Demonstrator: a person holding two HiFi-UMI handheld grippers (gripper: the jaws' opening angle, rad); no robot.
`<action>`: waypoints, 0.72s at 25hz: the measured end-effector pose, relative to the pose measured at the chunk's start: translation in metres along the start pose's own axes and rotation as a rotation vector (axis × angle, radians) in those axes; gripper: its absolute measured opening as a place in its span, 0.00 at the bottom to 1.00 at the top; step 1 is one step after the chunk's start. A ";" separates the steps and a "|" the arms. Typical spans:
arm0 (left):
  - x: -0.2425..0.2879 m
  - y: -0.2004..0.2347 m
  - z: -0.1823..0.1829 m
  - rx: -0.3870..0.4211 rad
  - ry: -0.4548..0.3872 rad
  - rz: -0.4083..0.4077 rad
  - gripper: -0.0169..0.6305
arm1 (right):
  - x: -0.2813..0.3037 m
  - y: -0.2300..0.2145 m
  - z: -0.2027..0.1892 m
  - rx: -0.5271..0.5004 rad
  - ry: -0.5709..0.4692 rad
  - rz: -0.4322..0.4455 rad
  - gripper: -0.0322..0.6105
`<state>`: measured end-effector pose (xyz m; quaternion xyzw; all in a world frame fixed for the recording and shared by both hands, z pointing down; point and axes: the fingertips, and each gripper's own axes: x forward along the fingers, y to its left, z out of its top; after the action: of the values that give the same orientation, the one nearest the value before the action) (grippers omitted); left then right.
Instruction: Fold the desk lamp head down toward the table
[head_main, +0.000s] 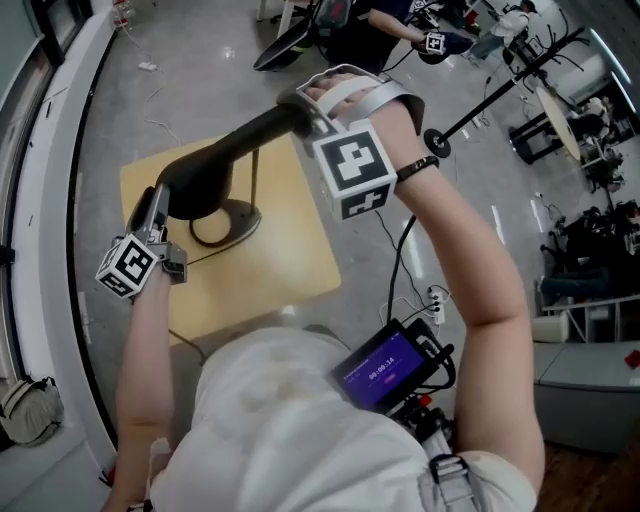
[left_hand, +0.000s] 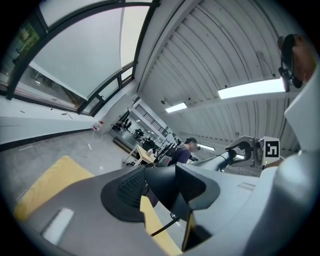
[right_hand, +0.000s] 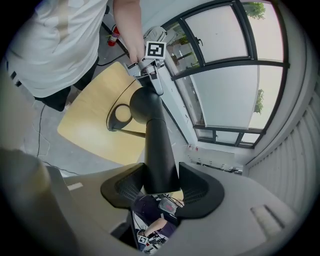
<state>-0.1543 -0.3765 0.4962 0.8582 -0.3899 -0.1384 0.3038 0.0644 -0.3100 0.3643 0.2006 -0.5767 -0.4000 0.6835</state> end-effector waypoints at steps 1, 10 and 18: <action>-0.002 0.001 -0.003 -0.002 0.013 -0.001 0.31 | -0.001 0.001 0.002 0.000 0.001 0.004 0.40; 0.001 -0.008 -0.034 -0.001 0.072 -0.046 0.31 | -0.011 0.010 0.007 -0.085 0.050 0.023 0.42; 0.013 -0.010 -0.038 0.057 0.093 -0.081 0.10 | -0.002 0.004 0.016 -0.115 0.072 0.053 0.42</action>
<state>-0.1215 -0.3656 0.5198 0.8870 -0.3442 -0.0993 0.2913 0.0499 -0.3031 0.3697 0.1602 -0.5329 -0.4068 0.7245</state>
